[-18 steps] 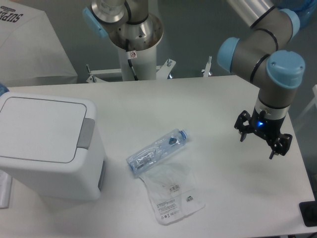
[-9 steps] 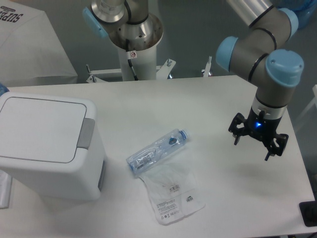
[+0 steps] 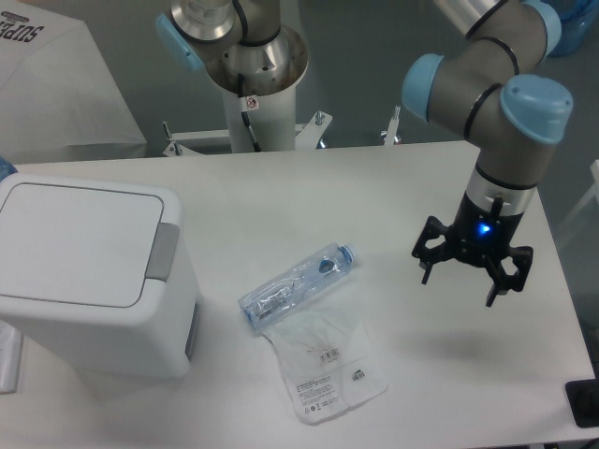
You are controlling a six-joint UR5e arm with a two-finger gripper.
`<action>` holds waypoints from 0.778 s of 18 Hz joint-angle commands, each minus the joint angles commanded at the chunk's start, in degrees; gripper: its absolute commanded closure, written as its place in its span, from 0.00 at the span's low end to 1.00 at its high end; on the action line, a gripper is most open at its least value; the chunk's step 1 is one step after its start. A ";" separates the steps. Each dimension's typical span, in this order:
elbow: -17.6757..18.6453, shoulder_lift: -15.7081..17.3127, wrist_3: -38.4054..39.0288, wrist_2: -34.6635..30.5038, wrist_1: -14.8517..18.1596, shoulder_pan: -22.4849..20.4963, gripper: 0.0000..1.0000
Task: Open the trash can
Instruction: 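Move the gripper over to the trash can lid edge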
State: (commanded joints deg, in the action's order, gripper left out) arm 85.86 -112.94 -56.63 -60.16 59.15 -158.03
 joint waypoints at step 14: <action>-1.58 6.05 32.27 18.41 -0.71 7.55 0.00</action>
State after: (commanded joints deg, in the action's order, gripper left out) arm 84.29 -106.89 -24.35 -41.75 58.45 -150.48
